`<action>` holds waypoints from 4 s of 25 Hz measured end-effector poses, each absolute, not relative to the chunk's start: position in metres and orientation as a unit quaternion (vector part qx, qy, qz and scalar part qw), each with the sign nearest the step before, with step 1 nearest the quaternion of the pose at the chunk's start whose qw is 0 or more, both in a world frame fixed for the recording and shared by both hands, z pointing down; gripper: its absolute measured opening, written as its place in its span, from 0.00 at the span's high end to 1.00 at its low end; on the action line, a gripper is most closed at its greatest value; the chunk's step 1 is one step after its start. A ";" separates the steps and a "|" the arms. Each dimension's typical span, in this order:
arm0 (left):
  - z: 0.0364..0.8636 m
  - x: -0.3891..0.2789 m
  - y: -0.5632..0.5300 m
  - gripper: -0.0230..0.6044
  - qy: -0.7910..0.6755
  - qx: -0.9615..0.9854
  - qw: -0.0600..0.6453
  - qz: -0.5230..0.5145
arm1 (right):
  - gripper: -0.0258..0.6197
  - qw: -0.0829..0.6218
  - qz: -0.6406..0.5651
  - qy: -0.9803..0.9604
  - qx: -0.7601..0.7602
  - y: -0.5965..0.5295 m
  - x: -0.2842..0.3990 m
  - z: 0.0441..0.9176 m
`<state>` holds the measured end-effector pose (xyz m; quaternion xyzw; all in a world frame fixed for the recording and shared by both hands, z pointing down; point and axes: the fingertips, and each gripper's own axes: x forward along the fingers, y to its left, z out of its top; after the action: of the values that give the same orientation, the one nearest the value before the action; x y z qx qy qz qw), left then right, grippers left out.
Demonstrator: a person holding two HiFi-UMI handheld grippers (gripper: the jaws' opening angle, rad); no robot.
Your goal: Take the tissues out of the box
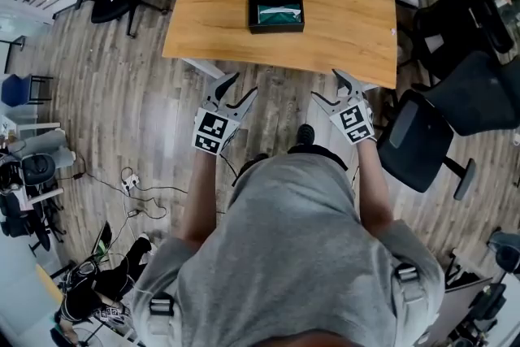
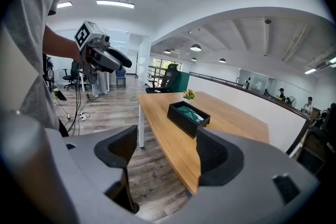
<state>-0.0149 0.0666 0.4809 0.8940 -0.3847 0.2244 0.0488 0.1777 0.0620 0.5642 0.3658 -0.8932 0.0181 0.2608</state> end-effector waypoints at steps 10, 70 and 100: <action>0.481 -0.004 0.062 0.58 -0.427 0.874 0.044 0.228 | 0.40 0.248 0.011 -0.910 0.331 0.034 0.189 0.564; 0.527 -0.063 -0.150 0.58 -0.343 0.911 0.090 0.211 | 0.41 0.292 0.070 -0.887 0.352 -0.137 0.111 0.601; 0.535 -0.120 -0.191 0.59 -0.308 0.929 0.083 0.187 | 0.44 0.311 0.045 -0.874 0.372 -0.182 0.037 0.603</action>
<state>-0.1197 -0.1914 0.5352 0.9293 -0.3076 0.1866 0.0834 0.0373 -0.1818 0.6027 0.3716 -0.8737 0.0449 0.3106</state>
